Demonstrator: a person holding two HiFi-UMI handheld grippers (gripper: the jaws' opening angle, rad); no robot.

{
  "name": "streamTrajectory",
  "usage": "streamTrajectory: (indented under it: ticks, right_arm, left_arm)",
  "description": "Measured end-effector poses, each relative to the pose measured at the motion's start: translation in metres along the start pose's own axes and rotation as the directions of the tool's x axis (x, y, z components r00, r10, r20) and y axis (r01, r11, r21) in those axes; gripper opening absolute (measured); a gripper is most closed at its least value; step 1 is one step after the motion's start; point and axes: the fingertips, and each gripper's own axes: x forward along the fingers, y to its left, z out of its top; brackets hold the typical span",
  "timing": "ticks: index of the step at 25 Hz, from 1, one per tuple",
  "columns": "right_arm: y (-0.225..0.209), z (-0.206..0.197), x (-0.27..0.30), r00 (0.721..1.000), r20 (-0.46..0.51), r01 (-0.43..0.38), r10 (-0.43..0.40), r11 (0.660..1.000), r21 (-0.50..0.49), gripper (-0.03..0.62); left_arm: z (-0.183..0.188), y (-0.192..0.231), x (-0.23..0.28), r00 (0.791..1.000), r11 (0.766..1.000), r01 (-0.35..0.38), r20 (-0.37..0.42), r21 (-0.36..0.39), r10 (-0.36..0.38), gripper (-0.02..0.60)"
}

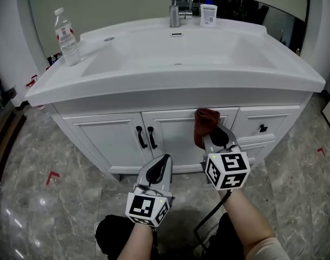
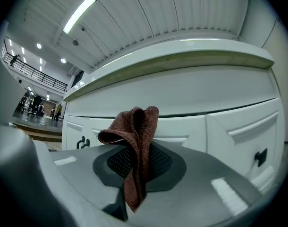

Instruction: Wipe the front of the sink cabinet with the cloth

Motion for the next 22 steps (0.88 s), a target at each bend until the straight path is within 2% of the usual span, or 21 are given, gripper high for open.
streamTrajectory:
  ticks: [6,11,16,22]
  right_arm:
    - [-0.054,-0.005,-0.022,0.997,-0.012,0.082,-0.082,0.996,0.028,0.077]
    - [-0.069,-0.011,-0.031,0.996,-0.005,0.089,-0.089,0.995,0.054,0.077]
    - [-0.03,-0.025,-0.027,1.0,0.006,-0.01,0.01,0.993,0.118,0.078]
    - [0.051,-0.047,0.006,0.992,-0.013,-0.126,0.128,0.988,0.086,0.078]
  left_arm:
    - [-0.006,-0.02,0.008,1.0,1.0,-0.003,-0.006,0.002,0.003,0.0]
    - [-0.012,-0.035,0.014,1.0,1.0,-0.018,-0.003,0.005,0.018,0.0]
    - [-0.007,-0.027,0.007,0.998,0.998,-0.058,0.009,0.002,0.058,0.0]
    - [-0.017,0.024,-0.024,0.994,0.994,-0.106,-0.014,0.011,0.106,0.0]
